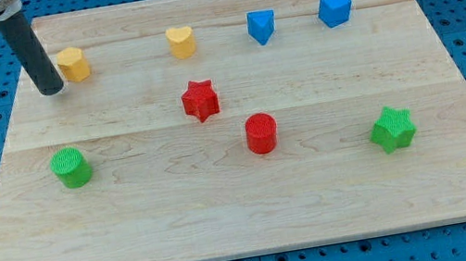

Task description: Move your arm to top left of yellow hexagon

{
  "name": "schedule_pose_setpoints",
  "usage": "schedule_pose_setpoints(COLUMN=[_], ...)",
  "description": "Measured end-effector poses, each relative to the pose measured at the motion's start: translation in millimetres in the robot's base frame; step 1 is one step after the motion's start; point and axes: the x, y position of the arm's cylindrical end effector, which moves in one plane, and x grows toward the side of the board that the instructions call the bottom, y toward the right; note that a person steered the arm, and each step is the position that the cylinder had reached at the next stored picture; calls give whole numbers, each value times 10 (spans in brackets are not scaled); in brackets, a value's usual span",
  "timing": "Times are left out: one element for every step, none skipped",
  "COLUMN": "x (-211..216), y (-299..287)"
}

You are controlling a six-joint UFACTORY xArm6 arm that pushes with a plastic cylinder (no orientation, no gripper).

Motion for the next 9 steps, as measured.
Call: schedule_pose_setpoints(x=[0,-166,-223,-317,-472,-640,-666,-604,-594], y=[-38,-61,-121,-188,-187,-183,-155,-138,-138])
